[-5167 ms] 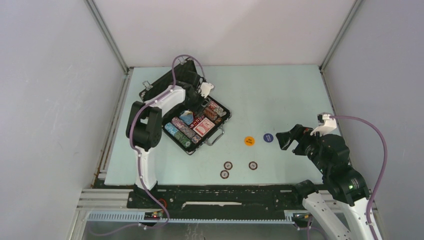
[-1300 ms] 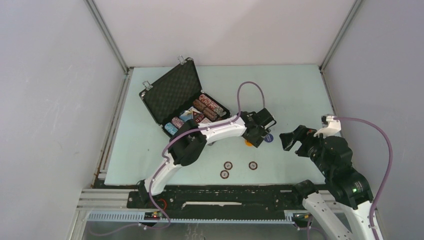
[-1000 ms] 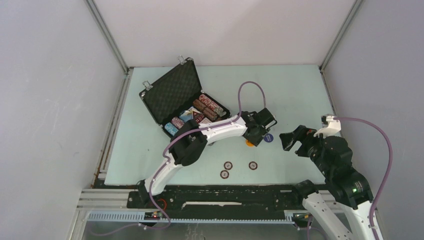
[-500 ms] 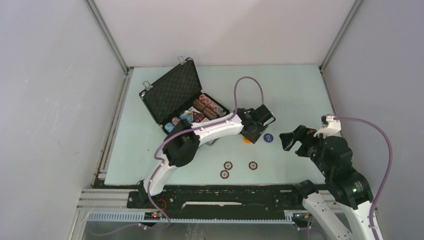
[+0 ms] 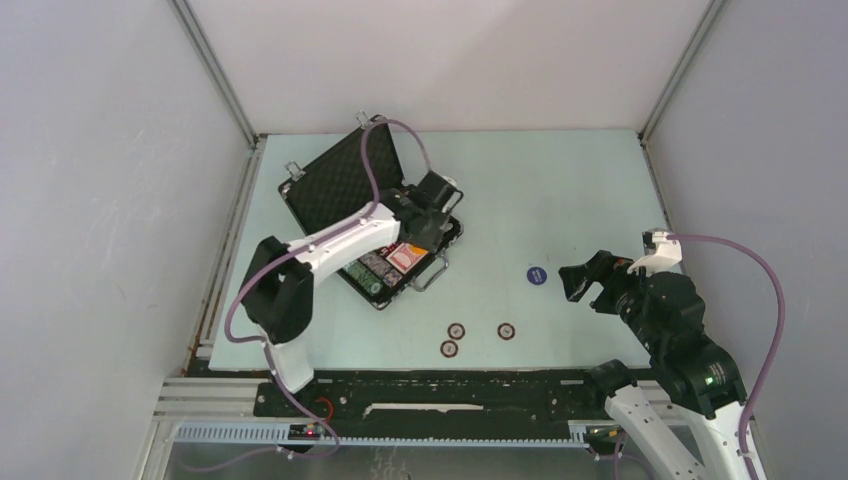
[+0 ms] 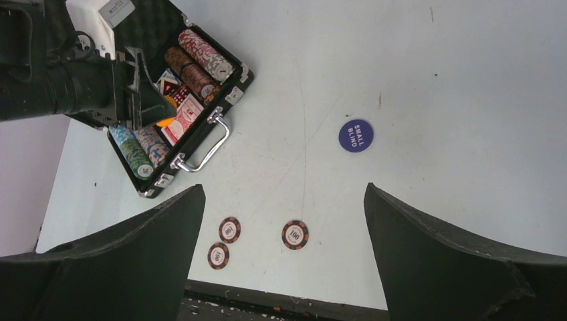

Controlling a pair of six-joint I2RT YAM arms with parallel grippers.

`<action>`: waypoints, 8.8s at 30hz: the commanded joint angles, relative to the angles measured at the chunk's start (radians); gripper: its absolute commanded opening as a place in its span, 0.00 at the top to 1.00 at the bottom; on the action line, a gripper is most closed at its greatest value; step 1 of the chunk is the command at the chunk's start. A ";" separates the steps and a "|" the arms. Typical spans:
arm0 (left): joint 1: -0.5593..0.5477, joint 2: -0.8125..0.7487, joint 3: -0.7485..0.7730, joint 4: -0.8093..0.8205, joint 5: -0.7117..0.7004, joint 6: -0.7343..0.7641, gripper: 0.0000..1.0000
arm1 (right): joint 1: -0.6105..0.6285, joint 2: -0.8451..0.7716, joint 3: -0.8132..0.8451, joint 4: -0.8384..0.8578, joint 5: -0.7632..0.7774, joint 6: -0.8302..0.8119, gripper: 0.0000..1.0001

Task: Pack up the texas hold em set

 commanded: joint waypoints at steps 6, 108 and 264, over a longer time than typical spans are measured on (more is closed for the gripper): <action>0.117 0.073 -0.013 0.076 -0.004 0.028 0.49 | 0.006 -0.003 0.004 0.027 -0.005 -0.013 0.00; -0.268 0.585 0.711 0.042 0.131 -0.048 0.30 | 0.006 -0.096 0.004 0.035 0.072 -0.005 0.01; -0.032 0.671 0.750 -0.275 0.231 0.040 0.21 | 0.008 -0.078 -0.007 0.050 0.044 -0.011 0.01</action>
